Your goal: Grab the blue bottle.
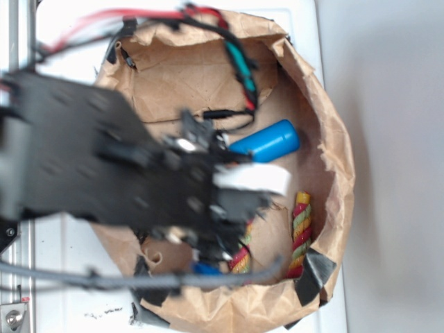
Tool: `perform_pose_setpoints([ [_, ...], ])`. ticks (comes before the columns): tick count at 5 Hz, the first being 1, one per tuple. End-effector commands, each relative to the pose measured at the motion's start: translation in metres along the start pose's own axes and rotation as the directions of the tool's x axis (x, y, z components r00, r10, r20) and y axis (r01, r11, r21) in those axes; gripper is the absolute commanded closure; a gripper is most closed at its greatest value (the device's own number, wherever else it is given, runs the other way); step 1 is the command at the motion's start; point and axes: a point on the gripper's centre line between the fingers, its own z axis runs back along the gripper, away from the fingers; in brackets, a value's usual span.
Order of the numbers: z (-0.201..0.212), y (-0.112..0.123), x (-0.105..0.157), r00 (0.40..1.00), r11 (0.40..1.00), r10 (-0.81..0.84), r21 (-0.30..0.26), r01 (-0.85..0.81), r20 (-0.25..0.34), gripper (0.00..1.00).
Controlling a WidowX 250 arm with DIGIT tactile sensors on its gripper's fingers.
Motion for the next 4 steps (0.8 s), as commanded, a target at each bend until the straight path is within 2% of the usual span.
perform_pose_setpoints([
  [1,-0.01,0.035,0.005,0.995,0.989,0.07,0.123,-0.079,0.072,0.0],
  [2,-0.019,0.039,0.009,0.994,0.985,0.084,0.145,-0.093,0.068,0.0],
  [3,-0.026,0.041,0.019,0.991,0.982,0.115,0.141,-0.123,0.064,0.0],
  [4,-0.034,0.036,0.031,0.989,0.978,0.123,0.16,-0.134,0.079,0.0],
])
